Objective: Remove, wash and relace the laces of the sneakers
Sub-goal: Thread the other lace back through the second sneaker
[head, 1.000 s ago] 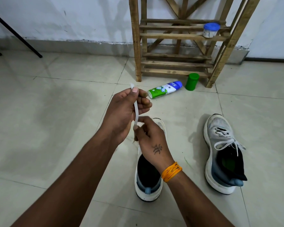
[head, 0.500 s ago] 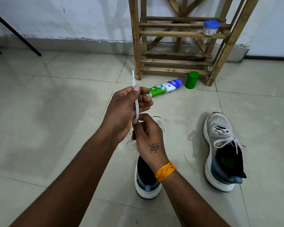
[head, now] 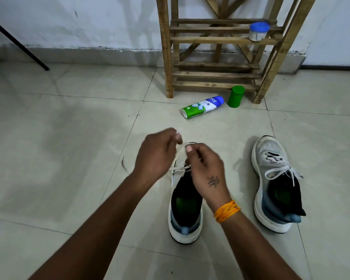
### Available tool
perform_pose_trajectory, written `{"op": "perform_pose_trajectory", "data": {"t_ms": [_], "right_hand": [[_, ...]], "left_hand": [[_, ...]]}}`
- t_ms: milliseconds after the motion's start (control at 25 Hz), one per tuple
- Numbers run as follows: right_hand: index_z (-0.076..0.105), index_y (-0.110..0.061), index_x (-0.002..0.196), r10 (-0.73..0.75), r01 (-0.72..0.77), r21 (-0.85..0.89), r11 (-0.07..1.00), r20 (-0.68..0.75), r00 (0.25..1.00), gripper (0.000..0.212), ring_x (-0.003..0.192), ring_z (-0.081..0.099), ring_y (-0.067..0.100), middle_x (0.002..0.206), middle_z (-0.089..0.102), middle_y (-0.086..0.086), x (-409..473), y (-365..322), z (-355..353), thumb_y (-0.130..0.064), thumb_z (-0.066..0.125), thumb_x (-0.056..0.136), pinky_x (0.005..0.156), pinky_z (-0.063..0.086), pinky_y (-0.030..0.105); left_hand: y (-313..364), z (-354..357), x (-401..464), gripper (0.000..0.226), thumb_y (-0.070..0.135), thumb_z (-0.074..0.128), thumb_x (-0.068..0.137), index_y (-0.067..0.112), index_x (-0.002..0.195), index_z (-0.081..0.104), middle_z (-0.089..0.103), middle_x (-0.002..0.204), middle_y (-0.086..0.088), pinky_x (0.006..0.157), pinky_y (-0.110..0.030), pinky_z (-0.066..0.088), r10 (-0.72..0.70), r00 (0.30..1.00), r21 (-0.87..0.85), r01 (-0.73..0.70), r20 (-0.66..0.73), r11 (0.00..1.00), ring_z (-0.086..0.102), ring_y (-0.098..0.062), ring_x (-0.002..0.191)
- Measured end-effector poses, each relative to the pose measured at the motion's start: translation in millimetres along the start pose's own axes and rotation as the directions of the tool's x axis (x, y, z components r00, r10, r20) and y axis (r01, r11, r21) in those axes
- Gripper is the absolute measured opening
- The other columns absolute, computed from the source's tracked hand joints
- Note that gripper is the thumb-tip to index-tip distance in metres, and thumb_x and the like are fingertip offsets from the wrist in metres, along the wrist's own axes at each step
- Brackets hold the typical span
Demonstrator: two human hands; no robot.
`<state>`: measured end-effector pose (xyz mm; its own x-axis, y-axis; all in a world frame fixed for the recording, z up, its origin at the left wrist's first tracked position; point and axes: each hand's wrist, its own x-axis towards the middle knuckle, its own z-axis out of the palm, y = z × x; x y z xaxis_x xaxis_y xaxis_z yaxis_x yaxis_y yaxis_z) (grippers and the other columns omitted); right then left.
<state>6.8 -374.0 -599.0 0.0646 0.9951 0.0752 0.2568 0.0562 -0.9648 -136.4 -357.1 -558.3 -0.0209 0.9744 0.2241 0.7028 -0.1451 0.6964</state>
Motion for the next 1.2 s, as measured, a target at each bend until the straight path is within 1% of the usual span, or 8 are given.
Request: {"op": "perform_pose_trajectory", "data": {"t_ms": [120,320,440,600,720,800,920,1200], "right_hand": [[0.075,-0.028,0.082,0.11,-0.116,0.032,0.993,0.147,0.983,0.019,0.065,0.059,0.006,0.072,0.068,-0.015,14,7,-22,-0.034,0.066,0.099,0.069,0.046,0.028],[0.071,-0.011,0.087,0.134,-0.159,0.1,0.982,0.223,0.966,0.013,0.06,0.058,-0.002,0.082,0.075,-0.003,9,9,-31,-0.015,0.066,0.098,0.06,0.042,0.014],[0.07,-0.011,0.084,0.113,-0.14,0.113,0.984,0.216,0.97,0.012,0.059,0.054,0.002,0.08,0.073,0.002,10,13,-33,-0.012,0.066,0.096,0.061,0.042,0.019],[0.071,-0.014,0.081,0.134,-0.155,0.101,0.983,0.187,0.973,0.014,0.058,0.052,0.004,0.073,0.068,-0.002,11,15,-33,-0.013,0.068,0.094,0.058,0.042,0.02],[0.072,-0.023,0.08,0.216,-0.223,0.051,0.974,0.108,0.97,0.008,0.063,0.058,0.004,0.072,0.069,-0.011,11,21,-35,-0.022,0.072,0.088,0.063,0.046,0.024],[0.071,-0.028,0.088,0.304,-0.274,-0.224,0.935,0.111,0.946,0.016,0.074,0.062,0.008,0.079,0.068,-0.011,7,29,-35,-0.039,0.076,0.078,0.07,0.049,0.028],[0.068,-0.027,0.096,0.329,-0.174,-0.582,0.795,0.173,0.928,0.034,0.087,0.064,0.019,0.092,0.067,-0.006,-7,43,-24,-0.051,0.069,0.071,0.074,0.053,0.033],[0.066,-0.016,0.091,0.105,-0.133,-0.556,0.821,-0.082,0.991,0.01,0.086,0.059,0.027,0.09,0.062,0.003,-27,55,-5,-0.024,0.06,0.09,0.064,0.031,0.034]], "left_hand": [[-10,18,-15,0.021,0.03,0.046,0.102,0.021,0.093,0.063,0.06,0.075,0.005,0.058,-0.035,0.04,0.071,0.984,0.272,-0.114,0.162,0.956,0.061,-0.029,0.075],[-14,25,-19,0.013,0.023,0.046,0.101,0.018,0.097,0.057,0.061,0.086,-0.002,0.059,-0.035,0.036,0.085,0.95,0.4,-0.206,0.301,0.893,0.058,-0.03,0.079],[-17,30,-20,0.012,0.025,0.05,0.1,0.019,0.098,0.06,0.065,0.087,0.001,0.062,-0.036,0.042,0.127,0.944,0.338,-0.232,0.305,0.912,0.061,-0.027,0.082],[-19,37,-22,0.007,0.027,0.066,0.09,0.025,0.095,0.07,0.072,0.081,0.01,0.072,-0.036,0.056,0.043,0.988,-0.044,-0.036,0.151,0.998,0.069,-0.012,0.079],[-16,46,-21,0.003,0.025,0.071,0.089,0.025,0.087,0.073,0.071,0.079,0.009,0.068,-0.029,0.051,-0.047,0.993,0.077,0.039,0.104,0.996,0.066,-0.012,0.077],[-16,52,-22,0.007,0.025,0.072,0.09,0.025,0.086,0.077,0.075,0.084,0.007,0.066,-0.022,0.043,-0.153,0.976,0.14,0.131,0.158,0.981,0.067,-0.012,0.082],[-19,60,-26,0.01,0.023,0.072,0.091,0.022,0.089,0.082,0.077,0.089,0.006,0.063,-0.007,0.035,-0.219,0.949,0.118,0.196,0.228,0.973,0.067,-0.01,0.086],[-19,68,-26,0.012,0.016,0.074,0.083,0.022,0.078,0.082,0.072,0.071,0.013,0.062,-0.014,0.045,-0.372,0.888,0.089,0.362,0.271,0.928,0.068,-0.004,0.075]]}}
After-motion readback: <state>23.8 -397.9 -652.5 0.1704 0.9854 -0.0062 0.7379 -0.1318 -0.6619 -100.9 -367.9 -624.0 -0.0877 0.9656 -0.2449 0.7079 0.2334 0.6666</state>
